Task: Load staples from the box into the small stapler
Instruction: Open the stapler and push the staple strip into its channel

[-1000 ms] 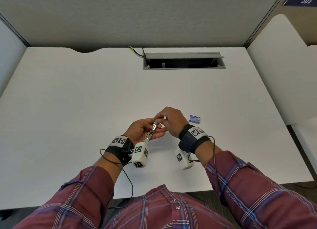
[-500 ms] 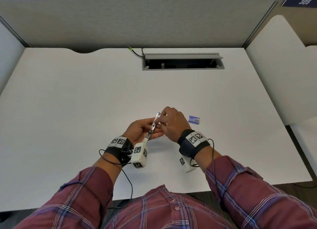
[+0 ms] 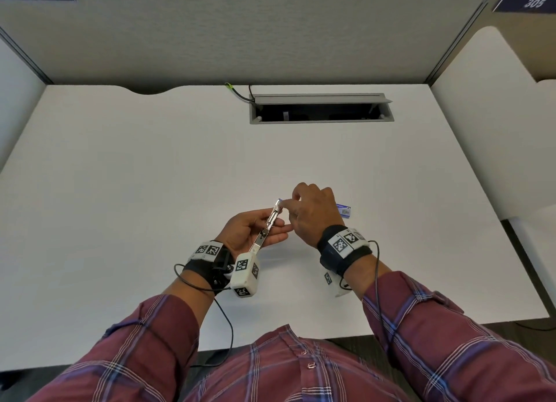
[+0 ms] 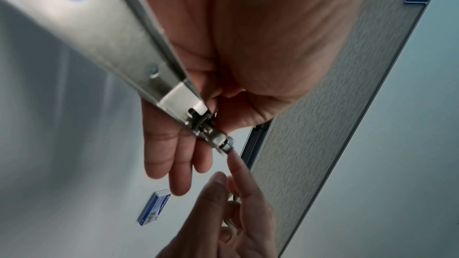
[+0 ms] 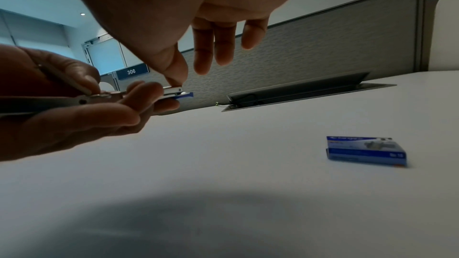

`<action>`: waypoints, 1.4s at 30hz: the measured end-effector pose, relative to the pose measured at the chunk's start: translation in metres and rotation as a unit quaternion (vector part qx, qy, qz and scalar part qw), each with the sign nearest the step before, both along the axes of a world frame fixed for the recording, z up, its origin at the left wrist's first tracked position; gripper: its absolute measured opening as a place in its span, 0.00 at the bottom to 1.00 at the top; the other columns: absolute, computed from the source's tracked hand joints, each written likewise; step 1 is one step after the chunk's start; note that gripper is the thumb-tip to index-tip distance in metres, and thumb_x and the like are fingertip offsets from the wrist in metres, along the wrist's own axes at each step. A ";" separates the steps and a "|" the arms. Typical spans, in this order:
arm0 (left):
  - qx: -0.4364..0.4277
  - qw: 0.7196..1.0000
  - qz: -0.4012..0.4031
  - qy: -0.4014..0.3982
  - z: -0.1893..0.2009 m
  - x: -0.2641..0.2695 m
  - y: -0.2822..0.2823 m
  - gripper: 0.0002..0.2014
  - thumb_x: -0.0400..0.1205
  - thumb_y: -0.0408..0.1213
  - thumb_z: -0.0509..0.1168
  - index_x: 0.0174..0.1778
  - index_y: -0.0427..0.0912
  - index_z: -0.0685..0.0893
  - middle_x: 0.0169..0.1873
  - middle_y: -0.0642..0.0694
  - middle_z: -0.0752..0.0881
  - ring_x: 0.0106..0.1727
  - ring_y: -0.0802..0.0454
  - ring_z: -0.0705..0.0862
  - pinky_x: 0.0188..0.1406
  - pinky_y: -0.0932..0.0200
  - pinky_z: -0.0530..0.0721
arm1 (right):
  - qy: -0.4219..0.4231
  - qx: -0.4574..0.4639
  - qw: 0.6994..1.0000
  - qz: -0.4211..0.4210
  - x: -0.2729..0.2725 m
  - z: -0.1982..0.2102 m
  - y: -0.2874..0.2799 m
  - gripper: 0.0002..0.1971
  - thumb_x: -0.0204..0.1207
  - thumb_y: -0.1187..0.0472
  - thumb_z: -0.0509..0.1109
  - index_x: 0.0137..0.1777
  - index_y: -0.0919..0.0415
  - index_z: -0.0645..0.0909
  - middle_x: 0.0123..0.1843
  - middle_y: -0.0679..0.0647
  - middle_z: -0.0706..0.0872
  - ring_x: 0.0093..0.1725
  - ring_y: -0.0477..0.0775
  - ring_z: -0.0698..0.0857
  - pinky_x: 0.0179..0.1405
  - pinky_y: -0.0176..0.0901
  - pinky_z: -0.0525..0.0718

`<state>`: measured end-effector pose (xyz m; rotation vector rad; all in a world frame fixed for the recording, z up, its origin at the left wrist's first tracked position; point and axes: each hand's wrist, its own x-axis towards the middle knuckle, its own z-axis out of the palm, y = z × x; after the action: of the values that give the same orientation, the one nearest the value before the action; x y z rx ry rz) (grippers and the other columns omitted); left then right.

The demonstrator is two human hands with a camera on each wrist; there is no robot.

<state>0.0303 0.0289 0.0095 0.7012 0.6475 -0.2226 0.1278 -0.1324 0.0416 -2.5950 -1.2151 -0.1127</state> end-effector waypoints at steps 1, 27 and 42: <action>-0.001 1.000 0.003 0.002 0.000 0.000 0.000 0.21 0.81 0.15 0.54 0.66 0.20 0.83 0.53 0.25 0.87 0.62 0.22 0.90 0.56 0.36 0.93 | 0.001 0.005 1.000 -0.002 -0.001 0.000 0.000 0.13 0.74 0.65 0.72 0.53 0.47 0.91 0.47 0.52 0.83 0.42 0.58 0.81 0.44 0.52 0.71; -0.029 0.999 0.006 -0.040 0.008 -0.004 -0.010 0.17 0.87 0.21 0.55 0.58 0.21 0.89 0.49 0.26 0.90 0.52 0.35 0.93 0.64 0.38 0.90 | 0.215 0.155 0.964 0.000 -0.016 -0.006 0.012 0.08 0.77 0.53 0.77 0.45 0.56 0.92 0.41 0.49 0.88 0.43 0.49 0.83 0.48 0.45 0.81; 0.011 0.998 0.044 -0.053 0.013 0.000 -0.017 0.16 0.90 0.19 0.51 0.53 0.25 0.86 0.43 0.31 0.93 0.44 0.42 0.96 0.41 0.50 0.95 | 0.170 0.109 0.977 -0.073 -0.023 -0.016 0.012 0.09 0.80 0.48 0.73 0.53 0.47 0.94 0.54 0.45 0.83 0.59 0.51 0.79 0.54 0.49 0.64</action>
<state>0.0302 0.0114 0.0228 0.6985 0.5784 -0.0970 0.1047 -0.1205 0.0255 -2.3836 -0.8419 0.1561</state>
